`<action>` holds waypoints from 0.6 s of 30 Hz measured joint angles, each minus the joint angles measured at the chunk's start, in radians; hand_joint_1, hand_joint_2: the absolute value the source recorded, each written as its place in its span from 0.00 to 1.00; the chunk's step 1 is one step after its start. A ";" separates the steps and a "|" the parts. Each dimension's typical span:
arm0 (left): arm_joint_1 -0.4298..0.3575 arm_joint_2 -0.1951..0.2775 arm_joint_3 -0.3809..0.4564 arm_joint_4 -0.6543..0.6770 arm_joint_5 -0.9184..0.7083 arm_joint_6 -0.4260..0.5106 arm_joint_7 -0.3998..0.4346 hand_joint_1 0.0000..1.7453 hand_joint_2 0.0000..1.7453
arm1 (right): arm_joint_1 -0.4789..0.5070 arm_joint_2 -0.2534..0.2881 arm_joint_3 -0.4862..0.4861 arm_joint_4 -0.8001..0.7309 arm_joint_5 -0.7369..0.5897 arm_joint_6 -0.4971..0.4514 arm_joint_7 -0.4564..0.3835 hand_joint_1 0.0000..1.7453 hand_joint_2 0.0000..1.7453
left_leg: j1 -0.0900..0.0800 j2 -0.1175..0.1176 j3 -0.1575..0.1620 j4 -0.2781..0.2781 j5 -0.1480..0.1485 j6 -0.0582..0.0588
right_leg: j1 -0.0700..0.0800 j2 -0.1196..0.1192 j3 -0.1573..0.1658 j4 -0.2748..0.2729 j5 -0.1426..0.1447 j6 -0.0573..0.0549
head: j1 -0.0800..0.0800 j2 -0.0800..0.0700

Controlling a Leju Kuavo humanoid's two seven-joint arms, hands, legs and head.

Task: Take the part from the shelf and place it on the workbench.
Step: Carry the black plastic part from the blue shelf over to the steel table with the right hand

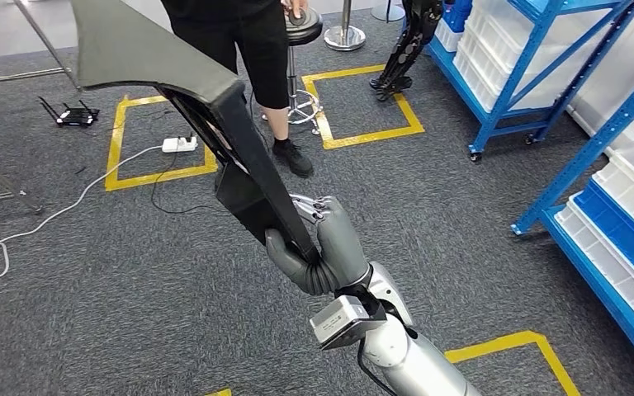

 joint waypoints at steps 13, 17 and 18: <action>-0.006 0.005 0.000 0.000 -0.019 -0.034 0.040 0.00 1.00 | -0.004 0.011 0.006 -0.002 -0.007 0.019 -0.001 1.00 1.00 | -0.002 0.174 0.039 -0.010 -0.023 0.006 | 0.018 -0.177 0.006 -0.002 -0.010 0.015 | -0.007 0.000; -0.008 0.006 0.000 -0.001 -0.019 -0.023 0.031 0.00 1.00 | -0.020 0.017 0.008 -0.001 -0.017 0.031 0.001 1.00 1.00 | 0.007 0.125 0.038 -0.020 -0.012 0.031 | 0.009 -0.089 -0.045 0.105 -0.067 0.022 | -0.003 0.000; -0.011 0.006 0.000 -0.001 -0.019 -0.021 0.028 0.00 1.00 | -0.023 0.017 0.009 0.001 -0.021 0.035 0.003 1.00 1.00 | 0.008 0.111 0.034 -0.020 -0.009 0.035 | 0.009 -0.062 -0.079 0.174 -0.095 0.019 | -0.001 0.000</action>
